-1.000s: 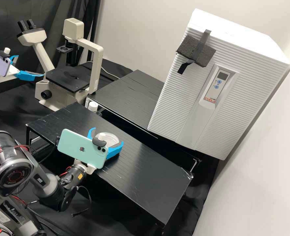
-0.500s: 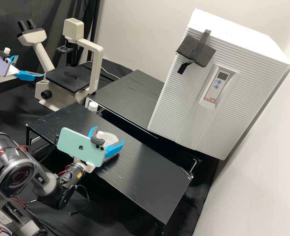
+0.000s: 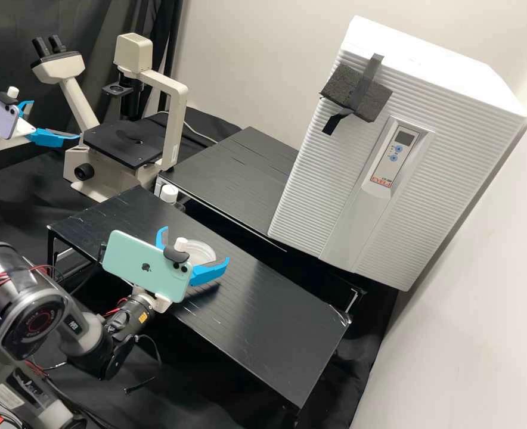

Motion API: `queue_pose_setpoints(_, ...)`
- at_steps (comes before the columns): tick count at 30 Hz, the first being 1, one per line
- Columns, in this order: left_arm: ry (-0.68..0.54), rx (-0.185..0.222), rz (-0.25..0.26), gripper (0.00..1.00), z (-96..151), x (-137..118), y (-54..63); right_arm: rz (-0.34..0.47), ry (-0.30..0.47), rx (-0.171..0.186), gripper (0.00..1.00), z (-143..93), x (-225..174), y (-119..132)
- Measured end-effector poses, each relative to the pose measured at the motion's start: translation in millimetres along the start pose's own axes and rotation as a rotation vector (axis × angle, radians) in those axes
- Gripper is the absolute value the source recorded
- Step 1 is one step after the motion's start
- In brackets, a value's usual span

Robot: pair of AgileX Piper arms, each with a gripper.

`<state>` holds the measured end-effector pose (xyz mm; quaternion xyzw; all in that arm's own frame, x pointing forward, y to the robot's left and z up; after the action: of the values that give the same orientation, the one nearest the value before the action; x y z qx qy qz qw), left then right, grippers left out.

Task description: Open the petri dish lid.

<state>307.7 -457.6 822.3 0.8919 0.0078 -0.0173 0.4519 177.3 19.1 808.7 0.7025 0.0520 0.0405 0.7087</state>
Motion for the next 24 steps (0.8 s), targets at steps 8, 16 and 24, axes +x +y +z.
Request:
queue_pose_setpoints(8,0.000,0.000,0.000,1.00,0.0,0.0,0.0,-0.007,-0.021,0.001,1.00,2.4,1.5,-2.9)
queue_pose_setpoints(16,0.000,0.000,0.000,1.00,0.0,0.0,0.0,-0.008,-0.026,-0.001,0.00,2.8,1.9,-3.7)
queue_pose_setpoints(24,0.000,0.000,0.000,1.00,0.0,0.0,0.0,-0.007,-0.027,-0.001,0.00,3.1,1.9,-3.4)
